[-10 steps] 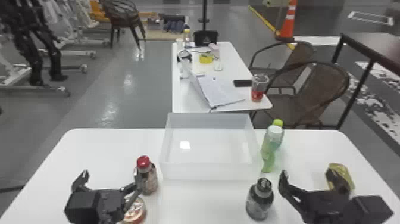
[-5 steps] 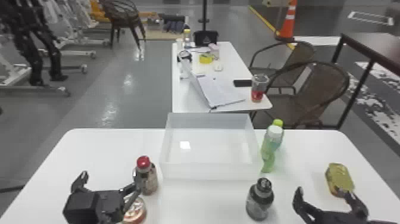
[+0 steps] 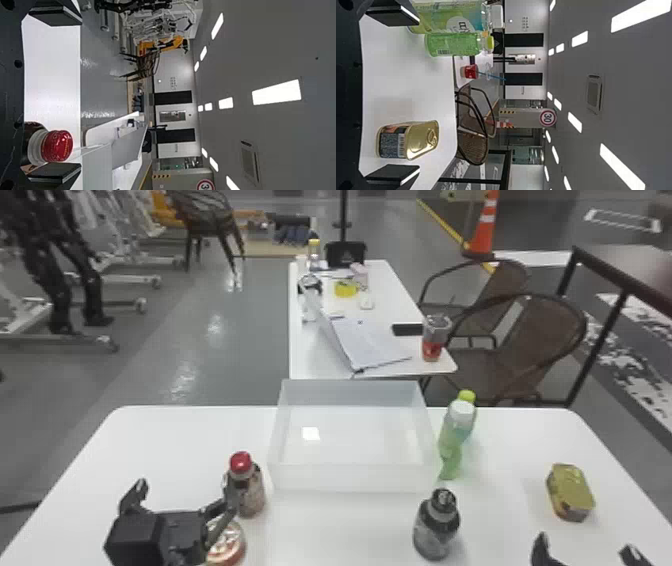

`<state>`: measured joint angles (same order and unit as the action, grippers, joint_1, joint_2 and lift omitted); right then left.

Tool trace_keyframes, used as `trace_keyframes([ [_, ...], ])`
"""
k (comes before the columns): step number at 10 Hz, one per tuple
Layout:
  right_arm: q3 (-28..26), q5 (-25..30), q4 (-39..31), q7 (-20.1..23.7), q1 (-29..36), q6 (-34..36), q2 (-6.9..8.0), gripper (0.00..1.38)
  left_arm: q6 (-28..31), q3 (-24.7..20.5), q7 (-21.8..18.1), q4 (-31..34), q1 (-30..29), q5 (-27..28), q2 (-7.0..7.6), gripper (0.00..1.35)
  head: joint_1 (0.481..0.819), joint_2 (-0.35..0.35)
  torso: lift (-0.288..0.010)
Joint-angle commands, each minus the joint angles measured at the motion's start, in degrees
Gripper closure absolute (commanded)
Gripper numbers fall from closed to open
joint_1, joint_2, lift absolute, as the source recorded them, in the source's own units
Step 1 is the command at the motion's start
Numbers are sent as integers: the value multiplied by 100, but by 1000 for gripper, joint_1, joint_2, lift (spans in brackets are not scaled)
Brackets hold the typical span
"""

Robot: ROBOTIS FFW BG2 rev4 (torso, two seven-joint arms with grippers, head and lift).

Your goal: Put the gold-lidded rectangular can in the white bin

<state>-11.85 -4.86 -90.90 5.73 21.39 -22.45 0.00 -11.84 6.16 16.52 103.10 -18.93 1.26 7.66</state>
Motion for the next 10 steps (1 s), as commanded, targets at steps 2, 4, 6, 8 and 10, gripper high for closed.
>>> trace_keyframes([
  [2,-450,-402,688,754,-328,-120,5,117,15,-1,0,-9,-6,-47,-10,35,549,0,-100],
  [4,-635,-472,1031,763,-539,-120,5,163,7,-1,0,-9,-14,-47,-10,39,549,0,-100],
  [6,-775,-455,1250,754,-741,30,5,165,-11,-10,0,-9,-23,-38,-19,39,549,0,-100],
  [8,-802,-402,1444,754,-1005,250,-88,165,-20,-27,-8,-9,-23,-38,-36,44,549,0,-100],
  [10,-802,-349,1681,754,-1251,329,-193,163,-20,-36,-17,-9,-23,-38,-54,45,549,0,-100],
])
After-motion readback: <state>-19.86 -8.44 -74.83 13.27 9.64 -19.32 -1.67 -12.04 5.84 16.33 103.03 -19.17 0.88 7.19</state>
